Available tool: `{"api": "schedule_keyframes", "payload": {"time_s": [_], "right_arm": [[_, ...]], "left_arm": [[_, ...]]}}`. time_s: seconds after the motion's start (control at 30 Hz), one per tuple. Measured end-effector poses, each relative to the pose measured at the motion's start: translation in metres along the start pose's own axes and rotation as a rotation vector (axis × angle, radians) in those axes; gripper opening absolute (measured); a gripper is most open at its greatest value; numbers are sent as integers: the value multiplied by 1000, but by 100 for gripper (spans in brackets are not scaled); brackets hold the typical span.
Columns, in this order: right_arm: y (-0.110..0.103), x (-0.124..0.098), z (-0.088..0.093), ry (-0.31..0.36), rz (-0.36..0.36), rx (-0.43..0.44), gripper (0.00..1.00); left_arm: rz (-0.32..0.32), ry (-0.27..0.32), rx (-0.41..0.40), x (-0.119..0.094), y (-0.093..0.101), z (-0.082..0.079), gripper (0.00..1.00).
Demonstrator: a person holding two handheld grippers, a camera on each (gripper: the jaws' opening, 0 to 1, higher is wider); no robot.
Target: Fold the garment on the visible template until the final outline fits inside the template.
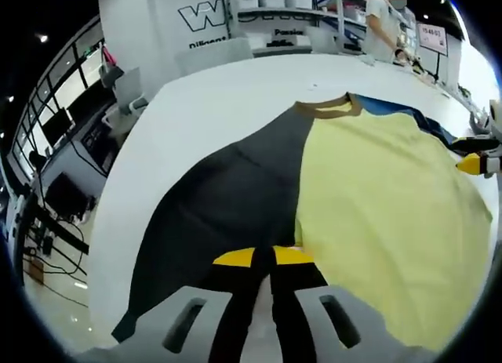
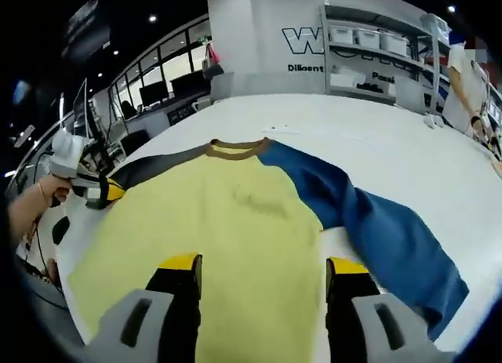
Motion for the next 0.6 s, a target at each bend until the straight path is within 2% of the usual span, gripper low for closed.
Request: {"api": "schedule_keyframes", "payload": {"time_s": [0.27, 0.4, 0.5, 0.6], "right_arm": [[9, -24, 26, -32, 60, -4, 52], [12, -39, 49, -80, 63, 48, 49], [18, -54, 65, -116, 105, 59, 45], [18, -67, 71, -136, 118, 43, 38]], "left_arm": [[-7, -9, -5, -1, 1, -1, 9], [-3, -15, -2, -1, 1, 0, 9], [1, -18, -5, -1, 1, 0, 9], [2, -18, -3, 0, 1, 1, 9]]}}
Point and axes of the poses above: the point that each gripper's makers call its tool centre point, and the gripper's own axes: x roughly forward along the fingers, y roughly to its right, z roughly out of its underside, the point moved 1 cm from there along -x, roughly backward along the fingers, and after that the axes turned 6 degrees about x, right-handed, at the moved point
